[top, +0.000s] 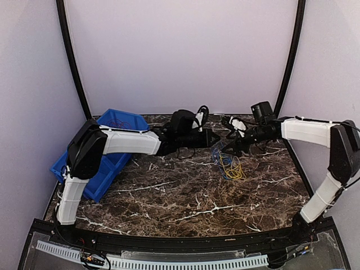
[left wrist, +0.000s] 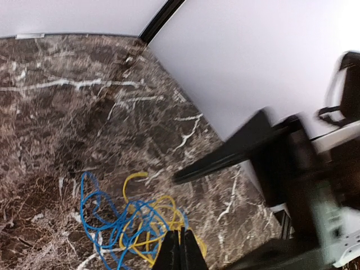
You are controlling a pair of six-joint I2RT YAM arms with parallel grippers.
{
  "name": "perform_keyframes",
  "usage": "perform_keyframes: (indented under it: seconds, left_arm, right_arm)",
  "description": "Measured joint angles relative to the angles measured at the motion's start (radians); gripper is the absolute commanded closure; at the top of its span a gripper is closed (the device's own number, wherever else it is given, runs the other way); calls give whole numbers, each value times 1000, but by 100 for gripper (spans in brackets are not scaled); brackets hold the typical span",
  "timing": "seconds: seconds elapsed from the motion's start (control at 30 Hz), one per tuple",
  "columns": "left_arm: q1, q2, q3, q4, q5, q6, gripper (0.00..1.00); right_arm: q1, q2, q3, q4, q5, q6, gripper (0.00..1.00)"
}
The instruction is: Untangle the cables
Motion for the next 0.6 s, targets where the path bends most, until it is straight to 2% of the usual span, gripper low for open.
perform_keyframes:
  seconds: [0.13, 0.2, 0.3, 0.33, 0.4, 0.5, 0.53, 0.6]
  left_arm:
    - [0, -132, -84, 44, -13, -12, 100]
    - [5, -166, -136, 33, -34, -22, 100]
    - [11, -172, -185, 38, -48, -30, 100]
    - [11, -175, -201, 39, -54, -31, 100]
    - [9, -198, -245, 36, -71, -31, 100]
    - [4, -257, -297, 16, -100, -28, 100]
    - [4, -285, -312, 9, -109, -25, 100]
    - [3, -344, -322, 8, -125, -15, 100]
  right_arm:
    - [31, 143, 13, 45, -3, -32, 17]
    - [41, 191, 23, 76, -19, -44, 24]
    - [77, 235, 39, 95, -3, -42, 43]
    - [89, 248, 44, 99, -2, -37, 55]
    - [104, 270, 49, 106, -3, -28, 71]
    - [111, 285, 52, 105, -4, -16, 93]
    - [111, 288, 56, 99, 0, -14, 98]
    - [107, 298, 58, 91, 8, -8, 100]
